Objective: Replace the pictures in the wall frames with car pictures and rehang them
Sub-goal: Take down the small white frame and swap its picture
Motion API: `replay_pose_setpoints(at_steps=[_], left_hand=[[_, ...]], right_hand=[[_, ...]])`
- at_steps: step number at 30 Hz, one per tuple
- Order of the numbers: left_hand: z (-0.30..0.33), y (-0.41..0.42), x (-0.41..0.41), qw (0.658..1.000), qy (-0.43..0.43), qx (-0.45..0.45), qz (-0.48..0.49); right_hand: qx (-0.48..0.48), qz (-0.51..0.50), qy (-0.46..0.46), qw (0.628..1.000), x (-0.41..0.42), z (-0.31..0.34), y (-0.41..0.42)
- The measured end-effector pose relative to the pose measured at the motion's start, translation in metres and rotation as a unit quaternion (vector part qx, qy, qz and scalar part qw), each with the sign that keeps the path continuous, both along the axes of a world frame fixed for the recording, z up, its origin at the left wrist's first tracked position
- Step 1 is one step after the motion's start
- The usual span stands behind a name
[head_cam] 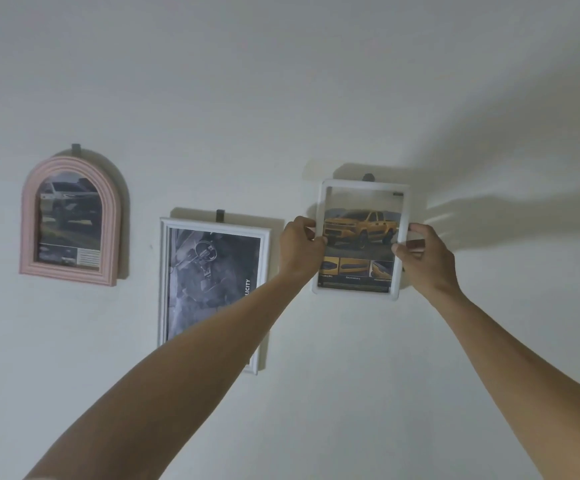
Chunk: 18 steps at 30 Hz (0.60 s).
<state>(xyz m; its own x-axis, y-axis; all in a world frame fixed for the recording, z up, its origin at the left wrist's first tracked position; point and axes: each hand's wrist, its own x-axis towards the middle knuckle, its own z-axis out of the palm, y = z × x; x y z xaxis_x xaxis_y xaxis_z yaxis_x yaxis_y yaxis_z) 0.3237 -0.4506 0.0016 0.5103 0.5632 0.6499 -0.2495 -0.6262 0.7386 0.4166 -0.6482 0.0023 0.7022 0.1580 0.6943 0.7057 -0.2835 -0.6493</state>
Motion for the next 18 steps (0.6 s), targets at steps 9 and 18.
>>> replay_pose_setpoints(at_steps=[9,18], left_hand=[[-0.042,0.016,-0.046,0.999,0.035,-0.032,-0.016],[-0.146,0.067,-0.111,0.985,0.130,-0.104,-0.044]], right_hand=[[-0.002,0.033,0.054,0.998,-0.045,-0.035,0.004],[-0.072,0.069,0.140,0.985,-0.106,-0.119,0.043]])
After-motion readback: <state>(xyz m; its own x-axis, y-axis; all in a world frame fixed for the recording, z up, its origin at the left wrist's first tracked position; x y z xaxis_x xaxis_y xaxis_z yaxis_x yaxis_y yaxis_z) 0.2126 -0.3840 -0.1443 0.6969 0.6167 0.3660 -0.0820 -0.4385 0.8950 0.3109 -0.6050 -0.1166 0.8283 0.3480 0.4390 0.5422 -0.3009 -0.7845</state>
